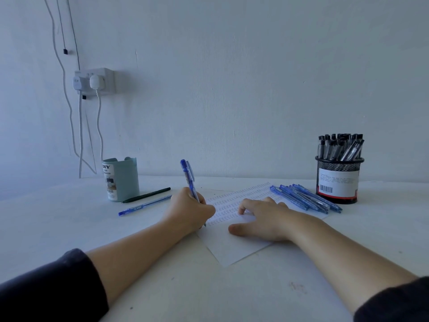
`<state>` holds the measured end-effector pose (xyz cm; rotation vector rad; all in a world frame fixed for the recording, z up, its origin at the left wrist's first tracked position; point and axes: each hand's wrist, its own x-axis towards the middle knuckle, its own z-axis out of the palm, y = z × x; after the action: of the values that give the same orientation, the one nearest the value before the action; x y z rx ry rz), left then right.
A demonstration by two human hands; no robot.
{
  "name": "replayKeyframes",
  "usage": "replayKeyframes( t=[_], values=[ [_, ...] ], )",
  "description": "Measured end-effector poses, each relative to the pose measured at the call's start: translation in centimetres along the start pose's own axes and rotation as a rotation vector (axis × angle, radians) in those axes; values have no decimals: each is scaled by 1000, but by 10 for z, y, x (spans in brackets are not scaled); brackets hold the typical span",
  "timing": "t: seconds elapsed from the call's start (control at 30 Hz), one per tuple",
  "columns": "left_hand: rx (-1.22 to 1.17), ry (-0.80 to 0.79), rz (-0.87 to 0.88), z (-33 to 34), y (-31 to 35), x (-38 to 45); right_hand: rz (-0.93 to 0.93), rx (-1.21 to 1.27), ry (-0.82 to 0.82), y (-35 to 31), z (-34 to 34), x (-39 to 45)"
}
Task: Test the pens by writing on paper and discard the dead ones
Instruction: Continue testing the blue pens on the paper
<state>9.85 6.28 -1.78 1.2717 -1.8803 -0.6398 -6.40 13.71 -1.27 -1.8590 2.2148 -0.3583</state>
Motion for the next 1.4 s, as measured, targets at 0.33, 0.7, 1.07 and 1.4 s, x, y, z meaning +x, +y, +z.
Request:
replayKeyframes(
  t=[0.33,0.7,1.07,1.4],
  values=[
    [12,-20,18,1,1,-1,-1,-8,-5,0,-1,0],
    [-9,-30,20,1,1,-2,-1,-5,-9,-1,-1,-1],
    [-341,44,-80,-8,1,1,-11,-21,-12,0,-2,-1],
    [-707,235,-155,-26,4,12,-45,-50,-18,-2,-4,-3]
  ],
)
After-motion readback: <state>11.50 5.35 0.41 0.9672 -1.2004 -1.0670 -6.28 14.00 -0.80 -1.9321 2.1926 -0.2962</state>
